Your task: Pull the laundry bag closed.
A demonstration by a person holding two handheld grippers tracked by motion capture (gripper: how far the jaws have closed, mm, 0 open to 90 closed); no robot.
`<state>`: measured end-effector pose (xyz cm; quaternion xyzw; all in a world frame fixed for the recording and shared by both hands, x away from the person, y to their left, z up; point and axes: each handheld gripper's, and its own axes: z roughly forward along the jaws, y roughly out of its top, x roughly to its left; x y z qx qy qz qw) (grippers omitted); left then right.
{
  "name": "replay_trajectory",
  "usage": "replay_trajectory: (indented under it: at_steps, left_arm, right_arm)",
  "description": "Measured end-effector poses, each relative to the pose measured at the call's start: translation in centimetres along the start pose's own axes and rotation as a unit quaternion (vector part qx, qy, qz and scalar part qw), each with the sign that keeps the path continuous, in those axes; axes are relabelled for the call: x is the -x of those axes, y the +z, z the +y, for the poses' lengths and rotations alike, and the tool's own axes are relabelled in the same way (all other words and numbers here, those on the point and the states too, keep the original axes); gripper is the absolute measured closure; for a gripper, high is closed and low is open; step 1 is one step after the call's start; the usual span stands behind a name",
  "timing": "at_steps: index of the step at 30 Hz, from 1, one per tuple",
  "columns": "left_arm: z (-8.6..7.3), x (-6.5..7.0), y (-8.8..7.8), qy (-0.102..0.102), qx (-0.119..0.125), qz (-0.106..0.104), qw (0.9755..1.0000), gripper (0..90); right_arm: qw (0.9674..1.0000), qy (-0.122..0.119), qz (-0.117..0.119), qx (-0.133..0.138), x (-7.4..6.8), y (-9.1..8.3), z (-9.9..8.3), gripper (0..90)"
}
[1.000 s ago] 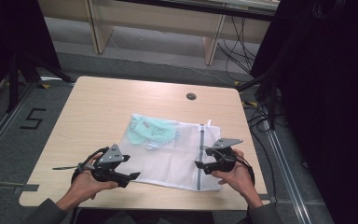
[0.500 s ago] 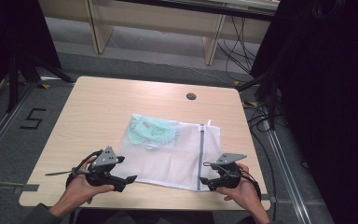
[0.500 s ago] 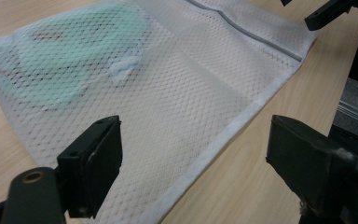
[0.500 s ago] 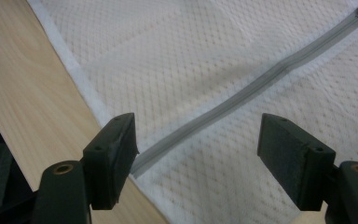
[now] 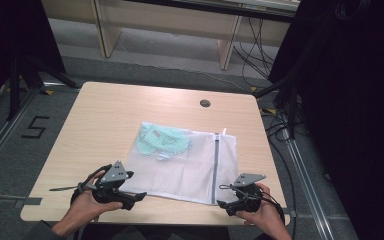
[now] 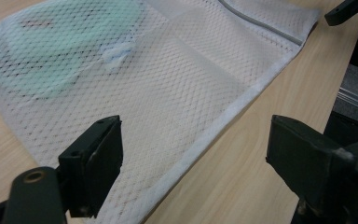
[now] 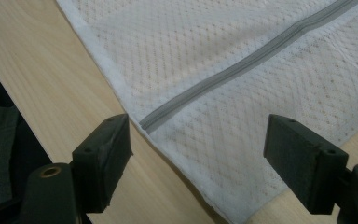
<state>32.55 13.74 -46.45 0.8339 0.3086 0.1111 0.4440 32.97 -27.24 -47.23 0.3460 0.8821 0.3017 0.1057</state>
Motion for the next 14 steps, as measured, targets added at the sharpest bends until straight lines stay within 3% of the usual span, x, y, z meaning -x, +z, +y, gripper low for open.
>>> replay_trajectory:
  at_steps: [2, 6, 11, 12, 14]
  left_arm:
    - [0.12, -0.35, -0.21, 0.021, -0.009, 0.0, 0.9997, 18.3]
    - [0.09, -0.28, -0.13, 0.011, -0.001, 0.0, 0.9999, 18.4]
    - [0.12, -0.32, -0.15, 0.015, -0.004, 0.0, 0.9999, 18.5]
    - [0.05, -0.13, -0.07, -0.001, -0.001, -0.001, 1.0, 18.6]
    - [0.1, -0.37, -0.14, 0.021, -0.005, 0.0, 0.9998, 18.6]
  right_arm:
    - [1.0, 0.003, -0.002, 0.005, -0.03, 0.08, -0.03, 23.8]
    - [1.0, -0.002, -0.003, -0.001, 0.04, -0.01, 0.0, 23.6]
    - [1.0, -0.004, -0.003, -0.004, 0.05, 0.01, 0.02, 23.5]
    - [1.0, -0.003, -0.004, -0.004, 0.03, 0.0, 0.02, 23.5]
    - [1.0, -0.002, -0.005, -0.003, 0.05, 0.01, 0.04, 23.5]
